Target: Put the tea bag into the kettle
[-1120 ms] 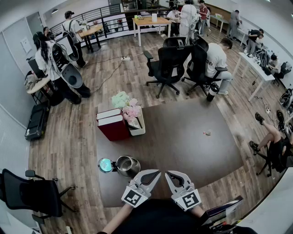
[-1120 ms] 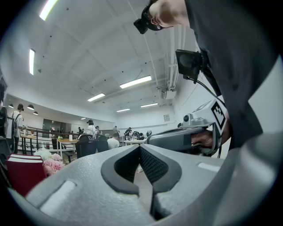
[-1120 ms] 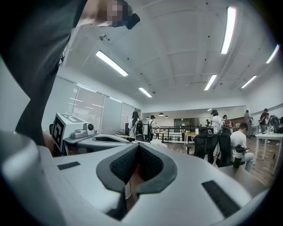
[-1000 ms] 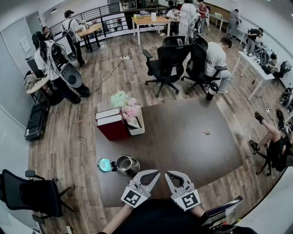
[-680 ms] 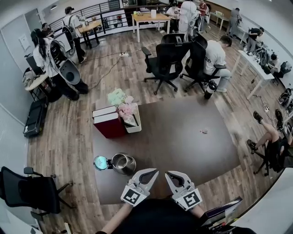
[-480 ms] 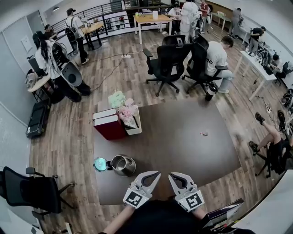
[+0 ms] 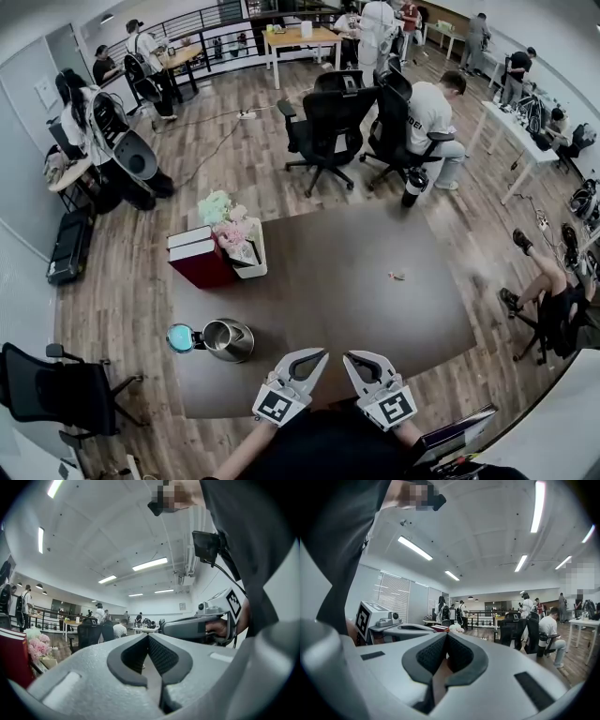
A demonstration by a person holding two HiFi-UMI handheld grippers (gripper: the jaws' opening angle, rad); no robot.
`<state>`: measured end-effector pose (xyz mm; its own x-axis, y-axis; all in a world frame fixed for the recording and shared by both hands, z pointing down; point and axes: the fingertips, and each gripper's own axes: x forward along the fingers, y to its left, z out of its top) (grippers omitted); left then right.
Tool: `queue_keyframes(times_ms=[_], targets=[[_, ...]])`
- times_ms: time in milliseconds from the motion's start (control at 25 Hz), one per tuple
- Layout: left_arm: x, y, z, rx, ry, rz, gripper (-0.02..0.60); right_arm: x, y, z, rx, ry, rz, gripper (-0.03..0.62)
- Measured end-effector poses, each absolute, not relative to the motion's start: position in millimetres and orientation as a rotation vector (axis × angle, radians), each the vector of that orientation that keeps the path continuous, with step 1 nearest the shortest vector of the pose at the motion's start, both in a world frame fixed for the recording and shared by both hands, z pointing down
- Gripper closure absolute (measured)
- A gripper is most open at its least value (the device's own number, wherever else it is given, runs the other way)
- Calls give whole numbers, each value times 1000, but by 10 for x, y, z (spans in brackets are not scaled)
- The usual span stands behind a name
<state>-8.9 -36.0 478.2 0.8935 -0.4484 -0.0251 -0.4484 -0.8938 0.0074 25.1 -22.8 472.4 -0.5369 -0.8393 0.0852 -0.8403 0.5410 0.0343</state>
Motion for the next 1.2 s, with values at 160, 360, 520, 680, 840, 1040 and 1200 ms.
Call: queue_keyframes(times_ms=[160, 360, 520, 680, 840, 1040, 1200], targets=[[173, -316, 4823, 3059, -704, -16, 577, 510, -249, 4734, 1484, -2681, 28, 588], [411, -275, 4846, 3053, -698, 1, 577, 786, -292, 4742, 1516, -2662, 68, 588], [558, -271, 4930, 3032, -706, 53, 577, 958, -255, 4894, 1503, -2689, 95, 588], [740, -278, 4972, 3030, -714, 82, 577, 1141, -279, 4962, 1499, -2700, 133, 588], [949, -238, 5001, 3024, -713, 121, 577, 1359, -306, 4997, 1514, -2703, 156, 588], [1281, -158, 5017, 3037, -700, 134, 577, 1720, -312, 5092, 1543, -2715, 189, 588], [1528, -80, 5087, 3016, -691, 137, 577, 2035, -321, 5250, 1581, -2689, 212, 588]])
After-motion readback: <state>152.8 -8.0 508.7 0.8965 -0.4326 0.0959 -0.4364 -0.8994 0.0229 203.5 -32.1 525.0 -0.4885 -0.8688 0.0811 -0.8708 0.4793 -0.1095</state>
